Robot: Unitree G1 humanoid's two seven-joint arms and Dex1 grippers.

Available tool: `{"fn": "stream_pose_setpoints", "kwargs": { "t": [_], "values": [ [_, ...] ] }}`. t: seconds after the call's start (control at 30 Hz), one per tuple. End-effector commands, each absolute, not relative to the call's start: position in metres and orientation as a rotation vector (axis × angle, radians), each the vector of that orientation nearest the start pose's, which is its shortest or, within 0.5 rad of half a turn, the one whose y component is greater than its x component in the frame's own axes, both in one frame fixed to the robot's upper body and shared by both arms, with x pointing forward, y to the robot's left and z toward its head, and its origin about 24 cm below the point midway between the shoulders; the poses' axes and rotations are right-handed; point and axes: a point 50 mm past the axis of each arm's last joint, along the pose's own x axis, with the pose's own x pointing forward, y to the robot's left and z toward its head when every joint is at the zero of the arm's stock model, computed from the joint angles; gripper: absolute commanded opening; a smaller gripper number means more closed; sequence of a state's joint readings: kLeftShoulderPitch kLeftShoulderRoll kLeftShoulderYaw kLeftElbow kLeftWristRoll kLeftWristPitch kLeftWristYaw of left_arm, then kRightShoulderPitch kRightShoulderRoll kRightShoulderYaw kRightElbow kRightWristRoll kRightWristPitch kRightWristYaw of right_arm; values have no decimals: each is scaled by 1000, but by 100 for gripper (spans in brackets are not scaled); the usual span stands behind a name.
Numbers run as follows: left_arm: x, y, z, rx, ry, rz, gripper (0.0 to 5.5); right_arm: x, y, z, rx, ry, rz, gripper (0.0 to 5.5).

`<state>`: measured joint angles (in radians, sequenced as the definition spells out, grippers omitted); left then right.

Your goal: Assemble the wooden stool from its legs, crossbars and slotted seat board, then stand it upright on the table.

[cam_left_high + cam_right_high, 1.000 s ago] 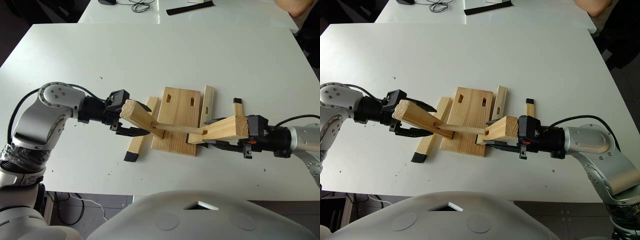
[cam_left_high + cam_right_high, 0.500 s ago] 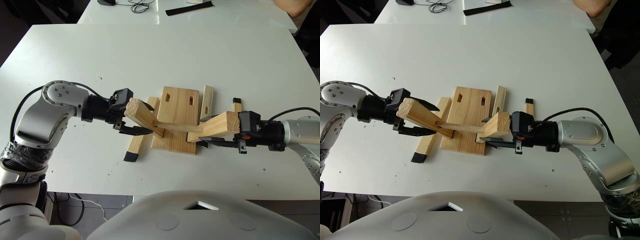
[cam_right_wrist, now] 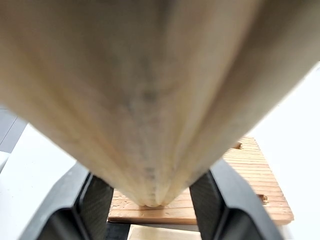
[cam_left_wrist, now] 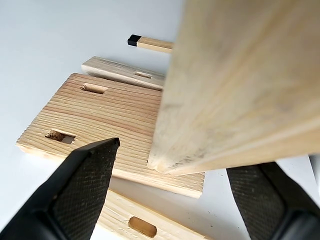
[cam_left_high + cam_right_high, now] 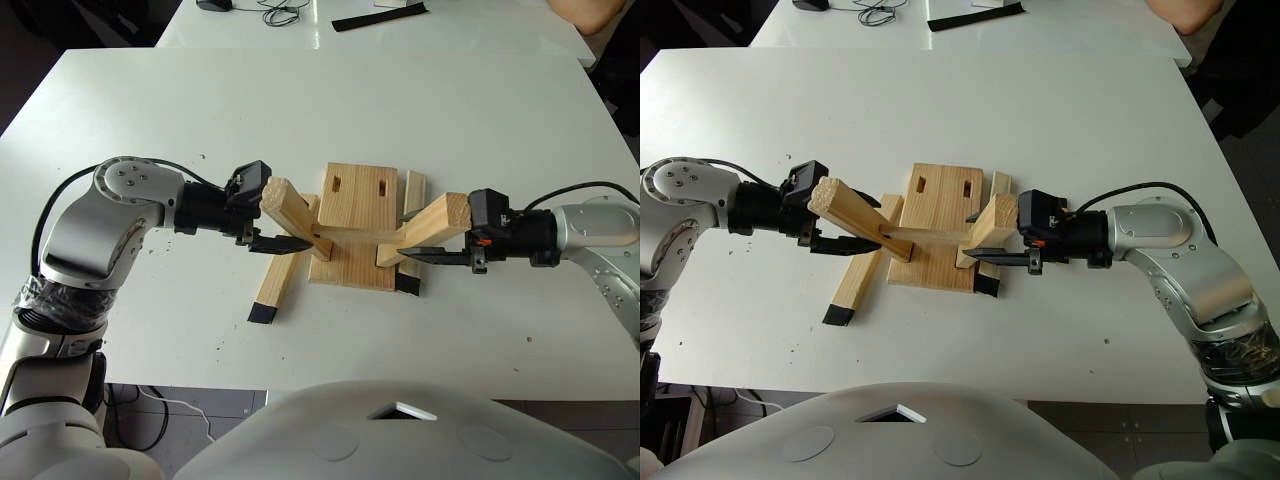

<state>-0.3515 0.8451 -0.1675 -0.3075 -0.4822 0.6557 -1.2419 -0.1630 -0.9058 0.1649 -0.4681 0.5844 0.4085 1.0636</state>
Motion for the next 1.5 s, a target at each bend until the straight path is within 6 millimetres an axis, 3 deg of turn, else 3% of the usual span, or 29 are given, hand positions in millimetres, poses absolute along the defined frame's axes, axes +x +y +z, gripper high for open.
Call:
{"fn": "stream_pose_setpoints", "kwargs": {
  "t": [0.03,0.2,0.37,0.67,0.83,0.87,1.0,1.17,1.33,1.5],
  "values": [
    [241,134,144,315,338,-1541,370,204,-151,82,-300,588,1544,201],
    [239,127,142,305,329,-1560,370,202,-152,62,-288,659,1548,201],
    [249,133,141,277,313,-1481,370,205,-158,67,-252,618,1496,201],
    [260,170,124,348,362,-1312,370,199,-167,85,-249,562,1456,201],
    [255,183,111,387,423,-1315,450,206,-166,88,-268,535,1416,201],
    [255,191,108,410,445,-1304,459,209,-166,90,-277,520,1391,238],
    [251,223,103,455,527,-1295,481,213,-175,97,-304,497,1310,298],
    [252,241,116,402,501,-1256,481,207,-194,112,-359,439,1177,319],
    [242,247,133,299,449,-1217,481,178,-215,131,-339,362,1011,319],
    [245,251,162,134,325,-1101,481,153,-227,152,-221,228,828,319]
  ]
}}
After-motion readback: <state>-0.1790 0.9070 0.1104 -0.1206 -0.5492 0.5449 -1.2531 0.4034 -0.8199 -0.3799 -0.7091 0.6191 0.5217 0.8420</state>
